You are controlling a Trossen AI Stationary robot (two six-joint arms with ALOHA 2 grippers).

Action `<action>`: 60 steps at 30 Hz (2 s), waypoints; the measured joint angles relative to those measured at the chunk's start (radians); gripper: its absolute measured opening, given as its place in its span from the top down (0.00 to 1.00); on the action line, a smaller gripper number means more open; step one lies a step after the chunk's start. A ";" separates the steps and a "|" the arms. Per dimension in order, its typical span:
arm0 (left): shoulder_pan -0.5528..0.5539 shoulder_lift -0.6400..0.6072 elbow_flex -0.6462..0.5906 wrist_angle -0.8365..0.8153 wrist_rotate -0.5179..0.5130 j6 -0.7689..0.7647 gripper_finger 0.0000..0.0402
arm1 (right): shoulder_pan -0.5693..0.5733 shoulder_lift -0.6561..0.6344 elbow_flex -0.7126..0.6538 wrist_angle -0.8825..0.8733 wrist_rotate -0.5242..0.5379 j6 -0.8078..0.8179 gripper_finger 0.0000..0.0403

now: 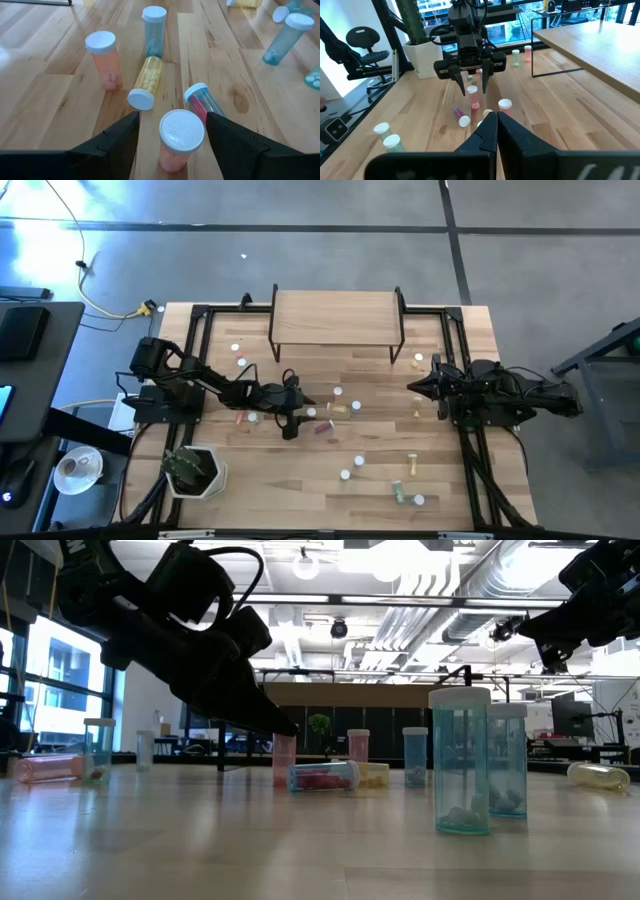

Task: Pick and place medicine bottles onto shelf by color
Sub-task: Put the red medicine bottle on the shelf

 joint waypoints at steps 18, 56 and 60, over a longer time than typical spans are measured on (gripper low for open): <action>0.000 0.000 0.000 -0.005 0.000 0.000 0.68 | 0.000 0.000 0.000 0.000 0.000 0.000 1.00; 0.220 -0.271 0.114 -0.116 0.036 0.170 0.71 | 0.000 0.000 0.000 -0.001 0.000 0.000 1.00; 0.278 -0.322 0.219 -0.254 0.018 0.258 0.71 | 0.000 0.000 0.000 -0.002 0.000 0.000 1.00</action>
